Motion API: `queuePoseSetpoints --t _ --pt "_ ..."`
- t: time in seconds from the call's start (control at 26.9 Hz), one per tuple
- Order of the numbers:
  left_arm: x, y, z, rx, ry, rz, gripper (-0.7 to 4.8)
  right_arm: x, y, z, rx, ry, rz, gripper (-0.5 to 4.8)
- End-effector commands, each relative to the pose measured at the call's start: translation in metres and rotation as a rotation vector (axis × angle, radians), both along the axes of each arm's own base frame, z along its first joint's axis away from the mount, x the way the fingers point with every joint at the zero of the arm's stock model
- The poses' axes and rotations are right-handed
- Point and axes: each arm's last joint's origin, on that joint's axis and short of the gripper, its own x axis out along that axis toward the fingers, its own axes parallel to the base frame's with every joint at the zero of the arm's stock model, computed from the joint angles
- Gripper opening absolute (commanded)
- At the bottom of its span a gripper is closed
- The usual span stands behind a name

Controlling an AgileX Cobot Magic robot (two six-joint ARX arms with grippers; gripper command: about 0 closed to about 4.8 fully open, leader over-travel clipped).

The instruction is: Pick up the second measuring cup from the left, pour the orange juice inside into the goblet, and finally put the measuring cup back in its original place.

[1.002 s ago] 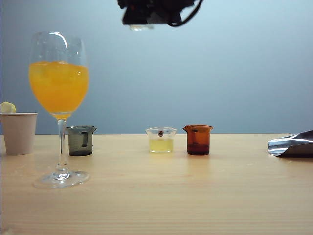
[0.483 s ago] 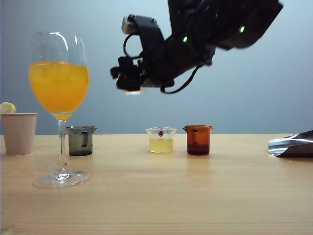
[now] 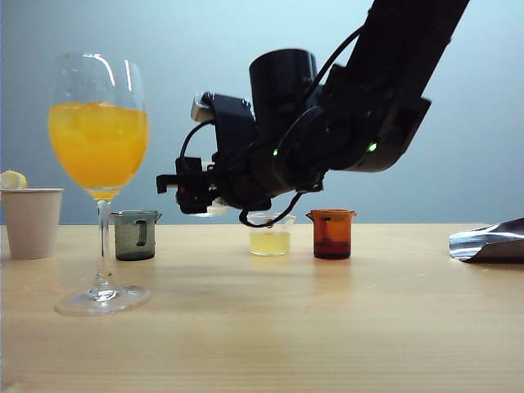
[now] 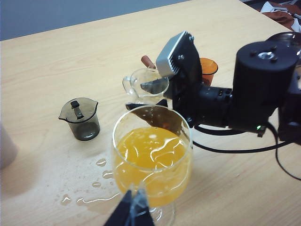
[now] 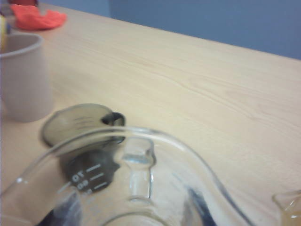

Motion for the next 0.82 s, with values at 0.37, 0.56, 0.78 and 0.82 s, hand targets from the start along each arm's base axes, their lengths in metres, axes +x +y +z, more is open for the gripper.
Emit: queuePoseSetpoints --t 0.37,0.56,0.78,0.82 --pt "0.000 0.001 0.003 0.024 -0.036 0.018 -0.06 0.021 0.027 -0.018 0.055 -0.019 -0.090 1.33" --pt "0.000 0.001 0.003 0.026 -0.037 0.017 -0.06 0.029 0.031 -0.027 0.049 -0.019 -0.136 1.33" --pt "0.000 0.001 0.003 0.033 -0.040 0.014 -0.06 0.037 0.038 -0.039 0.039 -0.010 -0.136 1.05" --pt "0.000 0.001 0.003 0.033 -0.040 0.014 -0.06 0.037 0.039 -0.040 0.038 -0.010 -0.137 1.01"
